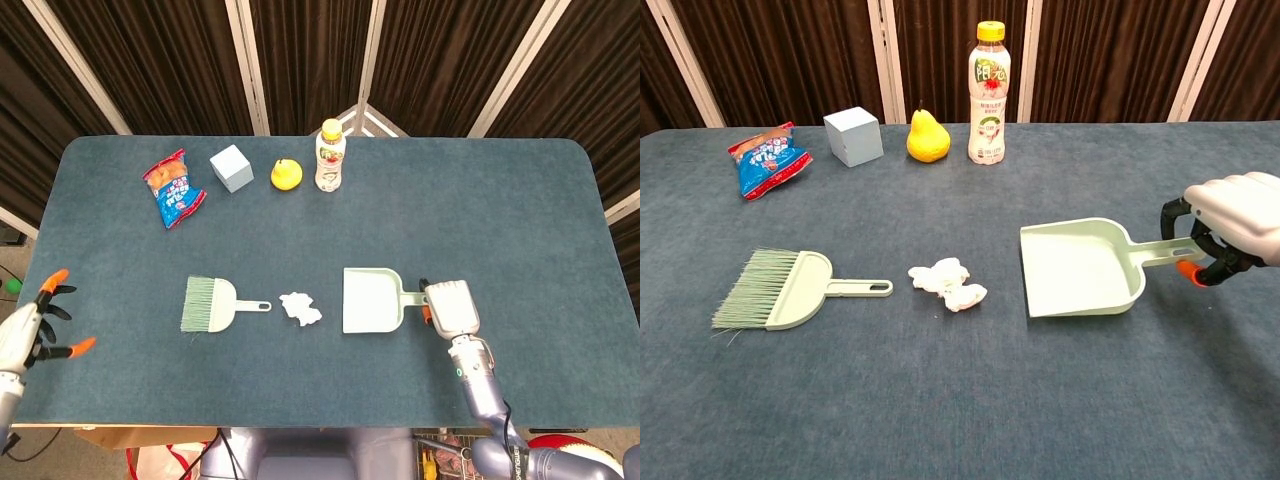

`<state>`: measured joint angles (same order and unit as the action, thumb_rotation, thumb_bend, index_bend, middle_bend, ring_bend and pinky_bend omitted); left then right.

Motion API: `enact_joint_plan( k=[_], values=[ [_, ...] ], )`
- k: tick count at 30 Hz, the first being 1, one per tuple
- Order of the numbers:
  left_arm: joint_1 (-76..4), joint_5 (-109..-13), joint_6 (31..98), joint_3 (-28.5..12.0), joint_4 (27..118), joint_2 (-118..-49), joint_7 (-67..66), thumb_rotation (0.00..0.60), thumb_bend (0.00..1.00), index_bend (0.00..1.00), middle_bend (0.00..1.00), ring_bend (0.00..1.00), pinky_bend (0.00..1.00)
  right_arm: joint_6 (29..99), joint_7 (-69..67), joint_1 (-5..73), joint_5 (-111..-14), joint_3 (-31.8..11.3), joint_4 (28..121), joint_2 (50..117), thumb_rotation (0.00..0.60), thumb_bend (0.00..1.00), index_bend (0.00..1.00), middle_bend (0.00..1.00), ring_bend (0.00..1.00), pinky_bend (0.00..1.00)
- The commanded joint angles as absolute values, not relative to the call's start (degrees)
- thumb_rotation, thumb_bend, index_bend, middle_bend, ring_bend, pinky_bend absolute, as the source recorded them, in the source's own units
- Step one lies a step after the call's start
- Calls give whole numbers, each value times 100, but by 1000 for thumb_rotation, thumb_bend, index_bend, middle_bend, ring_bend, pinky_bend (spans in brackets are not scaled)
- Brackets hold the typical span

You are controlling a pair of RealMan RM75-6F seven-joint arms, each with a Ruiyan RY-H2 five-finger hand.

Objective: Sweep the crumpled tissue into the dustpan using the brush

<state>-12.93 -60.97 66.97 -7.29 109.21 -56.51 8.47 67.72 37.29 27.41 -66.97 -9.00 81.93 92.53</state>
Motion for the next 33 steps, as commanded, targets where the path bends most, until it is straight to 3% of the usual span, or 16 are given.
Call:
enact_joint_plan(
  k=[1,4,7,13,20,26,33],
  values=[
    [-1890,-5736,6783,-1057,10595,-6066,-427,600,99,83,630,774,915,6776,3741,2755,-6675,-906,8194,9260,600,491,591,862,900,929],
    [-2125,-5798,7037,-1115,10285,-6442,-1119,600,119,146,741,870,982,6784,3755,2772,-6644,-920,8194,9273,600,491,591,862,900,929],
    [-2358,-5871,7162,-1139,10011,-6783,-1715,600,127,274,863,963,1000,6791,3776,2793,-6627,-932,8188,9279,600,492,591,862,900,929],
    [-2833,-5834,7067,-1154,9665,-7370,-2666,600,187,423,972,1000,1000,6856,3684,2715,-6602,-887,8155,9154,600,492,591,861,900,929],
    [-3292,-5626,6910,-1157,9413,-8106,-3462,600,267,478,998,1000,1000,6811,3456,2720,-6743,-842,8140,8997,600,492,591,861,900,929],
    [-3495,-5159,6867,-1216,9456,-8600,-3793,600,365,451,1000,1000,1000,6801,3546,2738,-6657,-863,8202,8965,600,496,591,862,899,929],
    [-3681,-4480,6836,-1353,9529,-9041,-3986,600,374,439,1000,1000,1000,6837,3556,2742,-6634,-872,8258,8943,600,496,591,862,900,929]
  ],
)
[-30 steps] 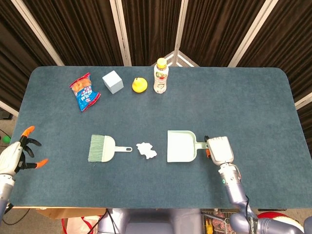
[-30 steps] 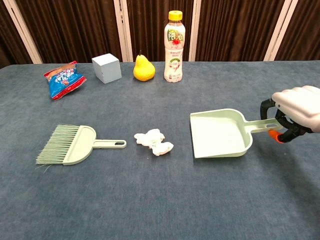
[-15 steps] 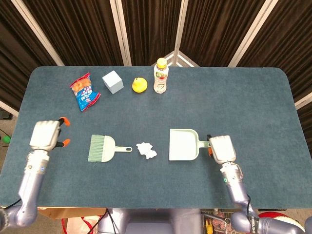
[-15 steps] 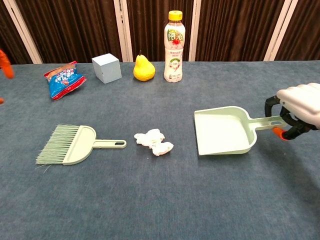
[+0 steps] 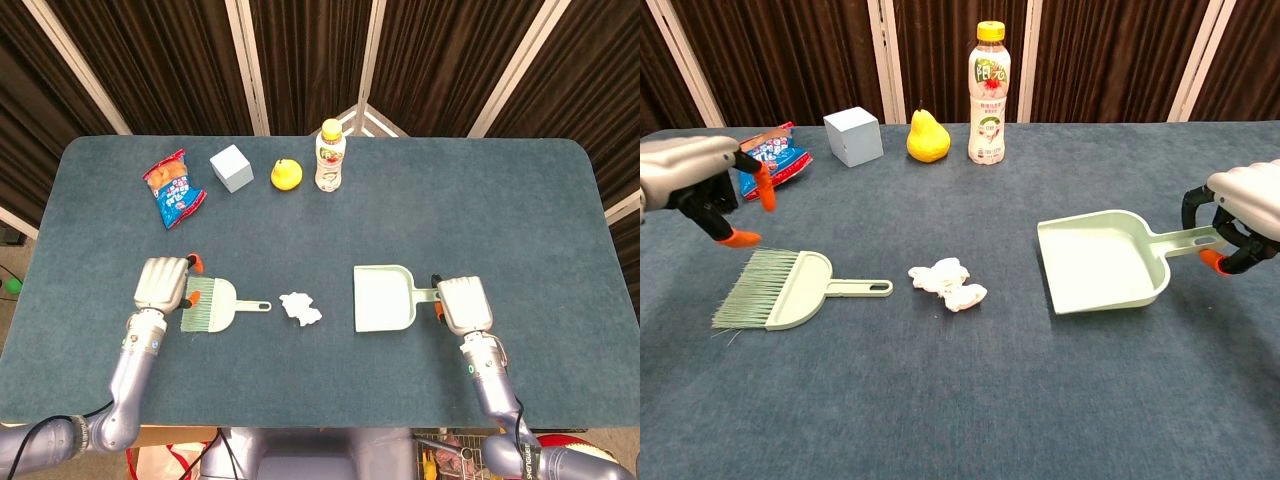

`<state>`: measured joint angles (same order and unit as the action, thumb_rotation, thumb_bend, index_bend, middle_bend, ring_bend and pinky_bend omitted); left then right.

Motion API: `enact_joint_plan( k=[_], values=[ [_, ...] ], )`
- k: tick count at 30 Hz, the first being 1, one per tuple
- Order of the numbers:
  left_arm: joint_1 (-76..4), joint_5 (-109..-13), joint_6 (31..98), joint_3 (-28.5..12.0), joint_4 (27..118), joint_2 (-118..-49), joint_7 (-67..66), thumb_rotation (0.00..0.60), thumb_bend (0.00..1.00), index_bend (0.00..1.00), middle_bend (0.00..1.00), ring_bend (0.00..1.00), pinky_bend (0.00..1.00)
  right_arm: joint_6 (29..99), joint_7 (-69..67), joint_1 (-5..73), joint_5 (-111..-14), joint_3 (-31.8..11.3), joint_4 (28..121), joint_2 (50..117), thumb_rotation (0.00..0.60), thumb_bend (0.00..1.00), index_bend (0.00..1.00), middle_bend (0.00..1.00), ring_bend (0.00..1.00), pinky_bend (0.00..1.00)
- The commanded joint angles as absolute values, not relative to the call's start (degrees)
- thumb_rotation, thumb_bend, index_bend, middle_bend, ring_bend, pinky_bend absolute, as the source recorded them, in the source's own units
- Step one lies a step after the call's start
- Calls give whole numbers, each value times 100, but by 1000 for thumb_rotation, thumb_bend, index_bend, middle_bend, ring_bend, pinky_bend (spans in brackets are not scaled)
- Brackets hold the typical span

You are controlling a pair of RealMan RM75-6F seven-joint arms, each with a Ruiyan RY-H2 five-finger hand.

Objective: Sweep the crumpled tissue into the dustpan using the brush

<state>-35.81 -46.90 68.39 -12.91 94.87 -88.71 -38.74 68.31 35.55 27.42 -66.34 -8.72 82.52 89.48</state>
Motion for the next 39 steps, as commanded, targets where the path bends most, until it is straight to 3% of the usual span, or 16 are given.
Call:
enact_joint_plan(
  k=[1,19,39],
  values=[
    [-3706,-4450,6847,-1348,9535,-9078,-4022,600,374,439,1000,1000,1000,6840,3556,2741,-6634,-869,8264,8937,600,496,591,862,900,929],
    [-3959,-4296,7057,-1055,8858,-10068,-4422,600,387,474,999,1000,1000,7057,3799,2726,-6809,-756,7938,9136,600,498,591,862,899,929],
    [-4126,-4116,6884,-1320,8321,-10732,-4334,600,404,466,996,1000,1000,7057,3771,2701,-6853,-746,7928,9170,600,499,591,862,899,929]
  ],
)
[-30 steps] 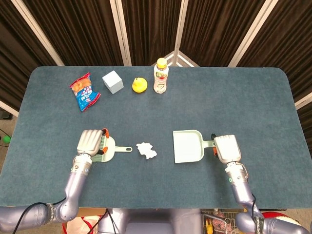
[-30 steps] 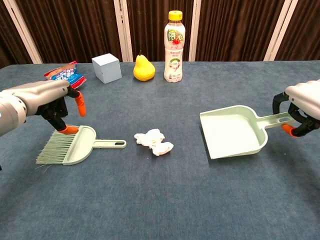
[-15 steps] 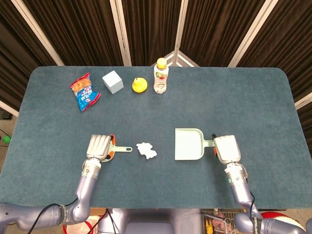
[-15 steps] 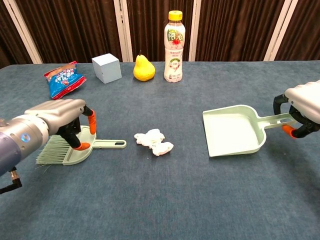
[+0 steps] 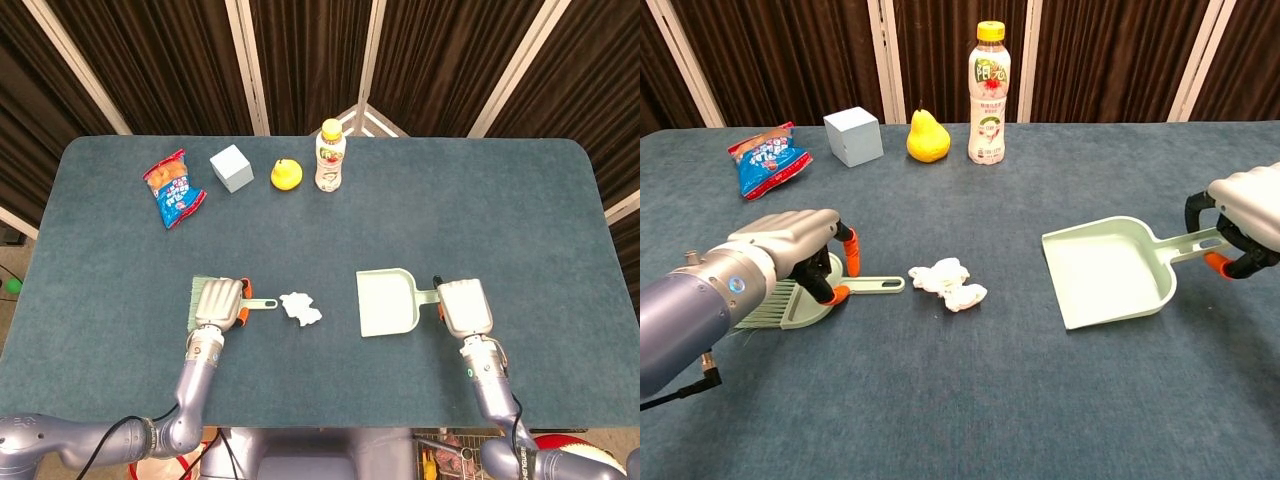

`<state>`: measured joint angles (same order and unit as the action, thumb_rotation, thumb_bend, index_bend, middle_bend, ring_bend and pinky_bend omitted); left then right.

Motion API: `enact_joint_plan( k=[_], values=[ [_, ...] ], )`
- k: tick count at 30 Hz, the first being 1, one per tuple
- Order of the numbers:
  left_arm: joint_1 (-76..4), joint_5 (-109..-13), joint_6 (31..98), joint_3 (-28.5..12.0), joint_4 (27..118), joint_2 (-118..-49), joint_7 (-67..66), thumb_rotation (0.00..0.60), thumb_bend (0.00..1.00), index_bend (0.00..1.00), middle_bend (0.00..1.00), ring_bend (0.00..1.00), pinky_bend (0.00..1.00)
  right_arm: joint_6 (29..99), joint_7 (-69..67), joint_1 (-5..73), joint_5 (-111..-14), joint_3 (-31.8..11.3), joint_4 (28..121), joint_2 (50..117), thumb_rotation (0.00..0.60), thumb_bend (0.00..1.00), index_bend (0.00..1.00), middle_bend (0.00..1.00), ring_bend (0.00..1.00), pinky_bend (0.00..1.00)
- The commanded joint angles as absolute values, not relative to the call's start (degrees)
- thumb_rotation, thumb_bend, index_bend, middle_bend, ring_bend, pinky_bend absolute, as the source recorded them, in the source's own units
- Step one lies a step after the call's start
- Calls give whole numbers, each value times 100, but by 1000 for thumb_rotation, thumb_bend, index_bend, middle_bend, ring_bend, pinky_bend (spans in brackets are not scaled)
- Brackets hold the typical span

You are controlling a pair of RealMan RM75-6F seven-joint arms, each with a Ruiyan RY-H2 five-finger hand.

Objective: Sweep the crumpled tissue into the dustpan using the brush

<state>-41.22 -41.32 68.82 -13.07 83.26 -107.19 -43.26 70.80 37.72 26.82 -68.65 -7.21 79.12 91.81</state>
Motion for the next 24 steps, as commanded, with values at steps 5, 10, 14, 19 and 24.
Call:
enact_joint_plan(
  k=[5,10,14,19,24],
  values=[
    [-4078,-3910,6851,-1483,8450,-10742,-4183,600,404,455,994,1000,1000,7056,3781,2695,-6864,-734,7957,9171,600,499,591,862,900,929],
    [-4077,-3899,6888,-1560,8655,-10656,-4132,600,403,440,993,1000,1000,7069,3787,2679,-6874,-727,7971,9160,600,500,591,862,899,929],
    [-4115,-3911,6924,-1591,8727,-10641,-4156,600,403,438,993,1000,1000,7086,3788,2662,-6872,-727,7994,9142,600,500,591,862,900,929],
    [-4175,-3887,6937,-1528,8681,-10678,-4286,600,403,443,994,1000,1000,7101,3801,2637,-6847,-736,8042,9097,600,500,591,862,900,929],
    [-4216,-3824,6920,-1519,8535,-10745,-4328,600,403,452,993,1000,1000,7110,3802,2616,-6845,-730,8097,9048,600,500,591,862,900,929]
  ],
)
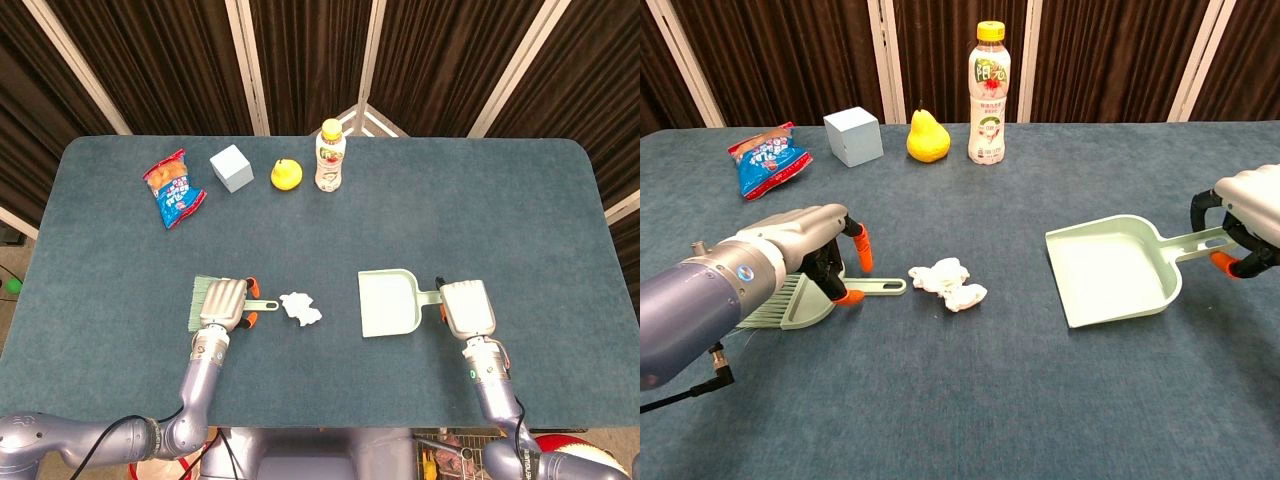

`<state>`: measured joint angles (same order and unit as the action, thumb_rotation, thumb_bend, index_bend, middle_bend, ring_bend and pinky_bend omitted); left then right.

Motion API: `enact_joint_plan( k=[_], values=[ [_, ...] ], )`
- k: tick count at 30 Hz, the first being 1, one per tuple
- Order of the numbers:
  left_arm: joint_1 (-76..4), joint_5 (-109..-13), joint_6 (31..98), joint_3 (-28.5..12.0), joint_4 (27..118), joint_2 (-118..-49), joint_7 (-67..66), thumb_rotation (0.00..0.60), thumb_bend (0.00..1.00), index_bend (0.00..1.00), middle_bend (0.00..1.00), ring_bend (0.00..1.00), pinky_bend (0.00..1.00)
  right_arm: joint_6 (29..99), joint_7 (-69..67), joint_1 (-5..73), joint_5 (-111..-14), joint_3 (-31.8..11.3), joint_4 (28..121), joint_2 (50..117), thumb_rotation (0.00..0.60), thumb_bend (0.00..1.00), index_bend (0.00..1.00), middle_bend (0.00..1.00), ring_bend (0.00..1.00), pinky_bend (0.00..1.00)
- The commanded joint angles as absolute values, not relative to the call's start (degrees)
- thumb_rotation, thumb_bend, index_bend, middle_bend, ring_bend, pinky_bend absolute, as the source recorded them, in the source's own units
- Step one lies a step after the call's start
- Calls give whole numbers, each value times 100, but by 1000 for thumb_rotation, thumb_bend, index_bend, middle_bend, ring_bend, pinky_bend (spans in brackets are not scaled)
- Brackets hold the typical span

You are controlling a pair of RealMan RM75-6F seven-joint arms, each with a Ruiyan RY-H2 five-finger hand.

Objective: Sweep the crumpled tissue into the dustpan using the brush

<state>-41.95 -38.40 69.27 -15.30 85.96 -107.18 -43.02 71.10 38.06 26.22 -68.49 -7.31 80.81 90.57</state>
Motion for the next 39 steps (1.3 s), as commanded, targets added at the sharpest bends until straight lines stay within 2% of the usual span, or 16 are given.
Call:
enact_joint_plan(
  k=[1,8,13,16,20,39],
  values=[
    [-4224,-3816,6915,-1519,8506,-10753,-4335,600,403,452,993,1000,1000,7110,3801,2613,-6846,-728,8106,9042,600,500,591,862,900,929],
    [-4270,-3736,6864,-1558,8323,-10813,-4345,600,408,450,992,1000,1000,7097,3792,2603,-6851,-725,8103,8994,600,501,591,862,900,929],
    [-4275,-3697,6826,-1533,8289,-10843,-4344,600,473,482,993,1000,1000,6986,3777,2676,-6832,-738,7939,9140,600,501,591,862,900,929],
    [-4272,-3694,6822,-1526,8275,-10863,-4324,600,522,524,997,1000,1000,6992,3773,2671,-6842,-730,7926,9145,600,501,591,862,900,928],
    [-4252,-3767,6860,-1538,8311,-10862,-4234,600,577,629,1000,1000,1000,6999,3769,2666,-6862,-720,7939,9133,600,502,591,861,900,929],
    [-4294,-4117,7141,-1931,9191,-10658,-3837,600,606,703,1000,1000,1000,7107,4108,2652,-6993,-615,8297,9111,600,503,591,862,900,929]
  ],
)
